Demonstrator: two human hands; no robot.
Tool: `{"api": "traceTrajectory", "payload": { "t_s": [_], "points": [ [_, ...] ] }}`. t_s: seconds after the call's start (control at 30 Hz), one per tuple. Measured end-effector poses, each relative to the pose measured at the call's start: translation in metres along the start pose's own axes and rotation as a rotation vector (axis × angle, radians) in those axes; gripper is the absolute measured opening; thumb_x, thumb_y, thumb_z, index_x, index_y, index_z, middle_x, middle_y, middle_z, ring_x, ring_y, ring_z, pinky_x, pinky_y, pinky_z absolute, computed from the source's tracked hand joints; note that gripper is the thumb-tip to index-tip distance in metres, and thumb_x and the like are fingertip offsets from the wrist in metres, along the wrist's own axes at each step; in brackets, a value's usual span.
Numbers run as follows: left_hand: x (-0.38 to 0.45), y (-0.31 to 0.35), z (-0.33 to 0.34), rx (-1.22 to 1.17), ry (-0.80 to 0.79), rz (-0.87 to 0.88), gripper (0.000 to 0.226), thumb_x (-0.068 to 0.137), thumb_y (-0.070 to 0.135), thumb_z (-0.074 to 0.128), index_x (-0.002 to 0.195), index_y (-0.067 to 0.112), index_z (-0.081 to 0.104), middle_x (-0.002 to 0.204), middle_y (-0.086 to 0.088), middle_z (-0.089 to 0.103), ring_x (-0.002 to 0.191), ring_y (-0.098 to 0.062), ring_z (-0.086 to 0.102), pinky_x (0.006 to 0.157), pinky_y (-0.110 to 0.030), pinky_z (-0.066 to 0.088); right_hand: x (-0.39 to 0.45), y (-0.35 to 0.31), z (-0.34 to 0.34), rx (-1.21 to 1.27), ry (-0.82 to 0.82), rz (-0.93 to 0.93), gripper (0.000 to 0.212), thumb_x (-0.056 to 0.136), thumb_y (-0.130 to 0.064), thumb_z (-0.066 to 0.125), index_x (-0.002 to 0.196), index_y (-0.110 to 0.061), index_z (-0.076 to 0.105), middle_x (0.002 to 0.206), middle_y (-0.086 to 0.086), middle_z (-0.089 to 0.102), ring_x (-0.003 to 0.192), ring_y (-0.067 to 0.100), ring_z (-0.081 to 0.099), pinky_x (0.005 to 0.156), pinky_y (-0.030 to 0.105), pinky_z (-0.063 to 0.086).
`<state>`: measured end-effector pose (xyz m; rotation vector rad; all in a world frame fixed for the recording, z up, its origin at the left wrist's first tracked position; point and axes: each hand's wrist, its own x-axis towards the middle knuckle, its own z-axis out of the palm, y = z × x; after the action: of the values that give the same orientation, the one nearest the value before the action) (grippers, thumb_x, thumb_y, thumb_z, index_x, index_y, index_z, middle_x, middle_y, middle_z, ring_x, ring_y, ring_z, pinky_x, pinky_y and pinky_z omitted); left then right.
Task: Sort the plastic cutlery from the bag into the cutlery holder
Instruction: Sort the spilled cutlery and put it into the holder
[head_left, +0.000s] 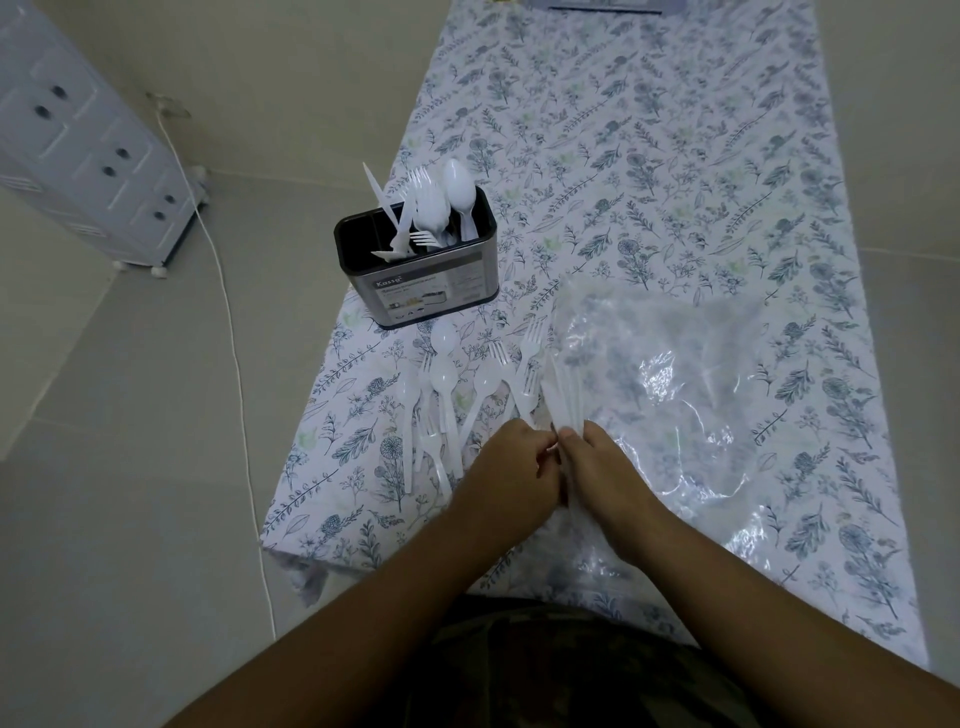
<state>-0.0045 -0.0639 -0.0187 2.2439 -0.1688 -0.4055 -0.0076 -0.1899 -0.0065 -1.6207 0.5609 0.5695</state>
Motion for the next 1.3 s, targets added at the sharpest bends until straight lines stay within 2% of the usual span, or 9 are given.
{"api": "traceTrajectory", "payload": {
  "t_s": [0.2, 0.3, 0.37, 0.47, 0.6, 1.03, 1.13, 1.2, 1.3],
  "points": [
    [0.009, -0.008, -0.013, -0.152, 0.054, -0.141, 0.025, 0.095, 0.014, 0.053, 0.109, 0.022, 0.073, 0.103, 0.009, 0.067, 0.088, -0.005, 0.063, 0.074, -0.012, 0.049, -0.001, -0.002, -0.005, 0.17, -0.04, 0.077, 0.028, 0.102, -0.026, 0.037, 0.099, -0.005, 0.055, 0.074, 0.012, 0.055, 0.051, 0.019, 0.044, 0.052, 0.033, 0.037],
    [0.014, -0.007, -0.016, -0.428, 0.09, -0.407, 0.017, 0.099, 0.024, 0.053, 0.105, 0.023, 0.069, 0.097, 0.001, 0.071, 0.085, -0.015, 0.068, 0.073, -0.032, 0.059, -0.003, -0.004, -0.006, 0.336, -0.115, 0.168, 0.051, 0.106, -0.049, 0.034, 0.111, -0.008, 0.063, 0.065, 0.005, 0.049, 0.048, 0.016, 0.038, 0.049, 0.028, 0.033],
    [0.018, -0.006, -0.019, -0.622, 0.024, -0.547, 0.023, 0.102, 0.031, 0.051, 0.113, 0.021, 0.067, 0.105, -0.001, 0.072, 0.094, -0.016, 0.068, 0.072, -0.031, 0.057, -0.003, -0.006, -0.007, 0.365, -0.177, 0.223, 0.065, 0.099, -0.066, 0.038, 0.114, -0.009, 0.065, 0.064, 0.003, 0.048, 0.048, 0.014, 0.035, 0.046, 0.025, 0.031],
    [0.023, -0.007, -0.022, -0.781, -0.081, -0.581, 0.027, 0.101, 0.035, 0.053, 0.114, 0.02, 0.071, 0.107, 0.002, 0.075, 0.095, -0.013, 0.07, 0.073, -0.03, 0.054, -0.003, -0.007, -0.008, 0.376, -0.294, 0.245, 0.047, 0.097, -0.047, 0.061, 0.119, -0.005, 0.064, 0.064, 0.001, 0.046, 0.048, 0.012, 0.032, 0.043, 0.023, 0.028],
    [0.024, -0.01, -0.02, -0.883, -0.074, -0.592, 0.025, 0.097, 0.032, 0.063, 0.108, 0.012, 0.072, 0.093, -0.004, 0.073, 0.082, -0.014, 0.069, 0.073, -0.029, 0.056, -0.004, -0.005, -0.01, 0.401, -0.353, 0.289, 0.03, 0.098, -0.023, 0.064, 0.122, -0.006, 0.061, 0.066, 0.003, 0.05, 0.048, 0.013, 0.04, 0.042, 0.023, 0.032],
    [0.023, -0.012, -0.035, -0.777, 0.26, -0.53, 0.016, 0.096, 0.017, 0.064, 0.1, 0.005, 0.075, 0.065, -0.009, 0.068, 0.058, -0.012, 0.063, 0.06, -0.024, 0.055, 0.0, -0.001, -0.011, 0.498, -0.31, 0.293, 0.02, 0.101, -0.016, 0.058, 0.111, -0.001, 0.067, 0.089, 0.019, 0.07, 0.068, 0.027, 0.068, 0.059, 0.036, 0.057],
    [0.027, -0.017, -0.046, -0.612, 0.351, -0.493, 0.022, 0.098, 0.026, 0.06, 0.113, 0.016, 0.074, 0.08, -0.02, 0.072, 0.063, -0.018, 0.06, 0.065, -0.029, 0.054, 0.003, 0.004, -0.012, 0.416, -0.194, 0.241, 0.01, 0.1, -0.013, 0.059, 0.107, -0.009, 0.066, 0.081, 0.013, 0.065, 0.057, 0.02, 0.057, 0.054, 0.032, 0.047],
    [0.027, -0.017, -0.05, -0.445, 0.325, -0.446, 0.034, 0.1, 0.032, 0.055, 0.13, 0.018, 0.066, 0.099, -0.012, 0.075, 0.07, -0.013, 0.062, 0.071, -0.024, 0.05, 0.005, 0.009, -0.013, 0.325, -0.143, 0.21, 0.01, 0.1, -0.014, 0.06, 0.107, -0.012, 0.067, 0.076, 0.008, 0.058, 0.056, 0.017, 0.048, 0.052, 0.03, 0.04],
    [0.022, -0.015, -0.042, -0.183, 0.304, -0.359, 0.046, 0.098, 0.031, 0.056, 0.141, 0.014, 0.055, 0.139, -0.002, 0.058, 0.121, -0.014, 0.058, 0.101, -0.024, 0.042, 0.009, 0.014, -0.016, 0.268, -0.11, 0.175, 0.018, 0.097, -0.016, 0.064, 0.114, -0.01, 0.068, 0.076, 0.005, 0.056, 0.057, 0.016, 0.046, 0.051, 0.029, 0.039]
  ]
}}
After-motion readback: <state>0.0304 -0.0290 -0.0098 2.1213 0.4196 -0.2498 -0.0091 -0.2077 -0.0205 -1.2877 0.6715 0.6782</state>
